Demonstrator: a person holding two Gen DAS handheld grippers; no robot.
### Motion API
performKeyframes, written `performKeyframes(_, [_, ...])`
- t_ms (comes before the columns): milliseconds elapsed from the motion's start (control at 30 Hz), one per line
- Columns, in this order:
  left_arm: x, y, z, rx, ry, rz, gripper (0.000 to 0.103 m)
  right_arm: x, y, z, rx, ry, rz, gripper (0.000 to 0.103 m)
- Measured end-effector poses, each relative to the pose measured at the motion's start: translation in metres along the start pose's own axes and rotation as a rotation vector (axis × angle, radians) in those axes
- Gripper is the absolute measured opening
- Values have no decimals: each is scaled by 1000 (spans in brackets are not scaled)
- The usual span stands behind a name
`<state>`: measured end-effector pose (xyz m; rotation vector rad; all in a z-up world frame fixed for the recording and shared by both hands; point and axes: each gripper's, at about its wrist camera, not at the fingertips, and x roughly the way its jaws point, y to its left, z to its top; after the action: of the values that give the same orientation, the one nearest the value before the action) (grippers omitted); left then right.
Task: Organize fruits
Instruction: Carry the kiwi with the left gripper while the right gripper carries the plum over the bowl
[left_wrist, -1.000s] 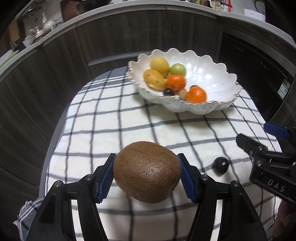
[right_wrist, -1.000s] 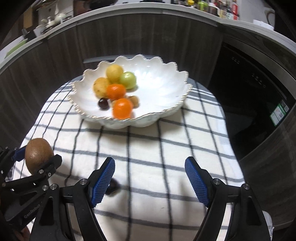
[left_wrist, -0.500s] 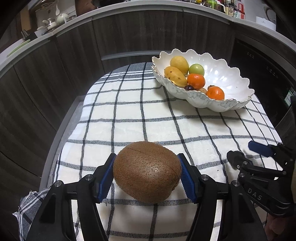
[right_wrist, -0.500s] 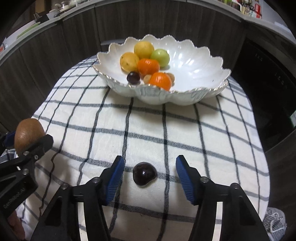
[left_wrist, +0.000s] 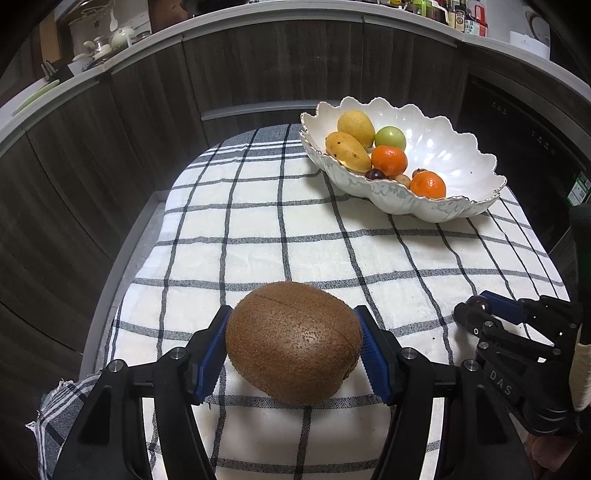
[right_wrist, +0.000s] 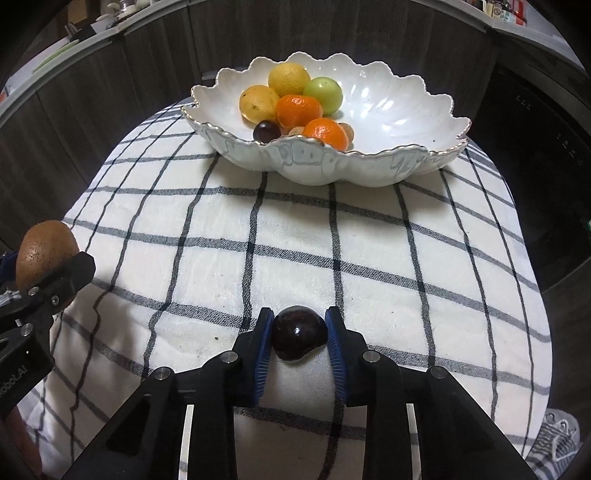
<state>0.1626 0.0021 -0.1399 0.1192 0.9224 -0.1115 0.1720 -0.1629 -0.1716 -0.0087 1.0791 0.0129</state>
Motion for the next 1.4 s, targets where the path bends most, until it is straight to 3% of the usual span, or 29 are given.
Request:
performKeyframes(500, [-15, -7, 28, 5, -52, -34, 64, -47, -4, 28, 4, -135, 6, 30])
performKeyframes(967, [-30, -32, 83, 64, -148, -81, 64, -74, -33, 63, 63, -217, -16, 30])
performKeyframes(1400, [-20, -47, 131, 92, -182, -117, 64, -85, -52, 103, 83, -284, -38, 30])
